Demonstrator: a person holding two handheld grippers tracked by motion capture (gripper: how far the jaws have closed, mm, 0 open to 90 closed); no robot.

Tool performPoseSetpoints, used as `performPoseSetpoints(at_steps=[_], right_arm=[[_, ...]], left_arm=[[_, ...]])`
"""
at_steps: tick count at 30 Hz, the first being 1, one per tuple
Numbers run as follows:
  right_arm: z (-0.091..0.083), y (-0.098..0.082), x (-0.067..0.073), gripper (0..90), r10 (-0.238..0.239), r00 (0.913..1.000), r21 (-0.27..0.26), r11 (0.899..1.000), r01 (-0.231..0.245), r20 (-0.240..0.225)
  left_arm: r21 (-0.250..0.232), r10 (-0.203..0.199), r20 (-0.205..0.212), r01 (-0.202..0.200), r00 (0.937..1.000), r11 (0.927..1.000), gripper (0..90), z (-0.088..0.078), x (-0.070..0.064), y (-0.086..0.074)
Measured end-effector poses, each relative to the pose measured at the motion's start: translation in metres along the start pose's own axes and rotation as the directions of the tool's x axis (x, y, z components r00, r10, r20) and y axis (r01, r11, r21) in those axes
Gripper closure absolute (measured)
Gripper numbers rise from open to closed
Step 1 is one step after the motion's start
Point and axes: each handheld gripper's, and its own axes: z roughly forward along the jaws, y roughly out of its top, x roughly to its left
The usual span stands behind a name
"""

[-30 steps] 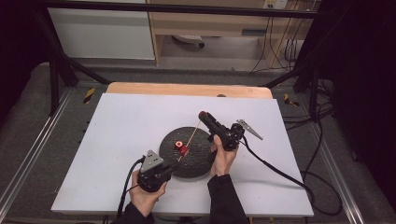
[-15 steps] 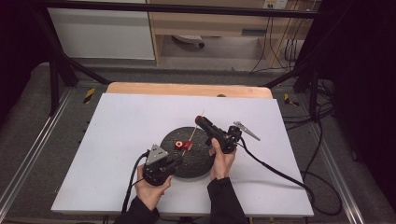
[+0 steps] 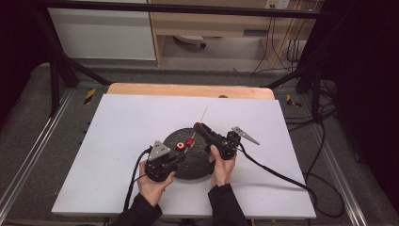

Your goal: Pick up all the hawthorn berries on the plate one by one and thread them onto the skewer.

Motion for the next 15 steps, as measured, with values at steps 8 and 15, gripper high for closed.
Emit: performPoseSetpoints(at_steps=[8,15], right_arm=[[-0.0012,-0.0052,0.0013,63.8,-0.009,1.0000,0.030,1.000,0.009,-0.001],[-0.0022,-0.0036,0.0017,62.8,-0.033,0.9994,0.053,0.998,0.033,0.007]], left_arm=[[-0.002,0.005,0.007,-0.005,1.0000,1.0000,88.8,0.0033,0.0033,0.0028],[-0.001,0.008,0.026,-0.008,0.9996,1.0000,88.8,0.0046,0.0053,0.0018]])
